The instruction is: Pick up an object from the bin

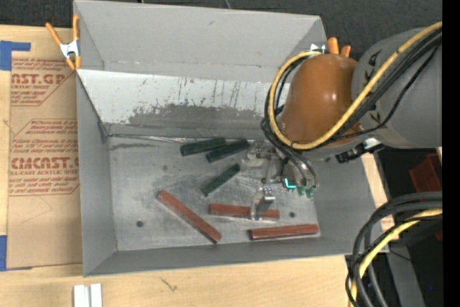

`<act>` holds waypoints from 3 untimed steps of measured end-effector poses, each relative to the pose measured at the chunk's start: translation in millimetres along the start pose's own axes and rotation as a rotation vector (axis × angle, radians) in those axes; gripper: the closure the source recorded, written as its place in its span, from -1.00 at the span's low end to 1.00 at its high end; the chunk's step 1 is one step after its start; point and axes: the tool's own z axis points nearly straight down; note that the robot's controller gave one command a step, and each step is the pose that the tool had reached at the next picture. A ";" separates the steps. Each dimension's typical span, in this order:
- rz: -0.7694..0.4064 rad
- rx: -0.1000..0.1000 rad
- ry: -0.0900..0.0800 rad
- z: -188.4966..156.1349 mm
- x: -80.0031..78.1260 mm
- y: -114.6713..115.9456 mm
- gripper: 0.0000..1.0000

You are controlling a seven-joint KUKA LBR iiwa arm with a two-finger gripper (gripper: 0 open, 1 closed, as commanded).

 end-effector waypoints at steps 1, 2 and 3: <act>0.000 0.000 -0.008 -4.1 -1.9 0.0 -1.00; -0.007 -0.001 -0.003 83.4 26.7 -0.9 1.00; -0.006 -0.001 -0.003 83.4 26.7 -0.9 1.00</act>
Offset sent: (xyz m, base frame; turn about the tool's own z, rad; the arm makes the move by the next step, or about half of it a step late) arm -0.0275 -0.0019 -0.0866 -0.0045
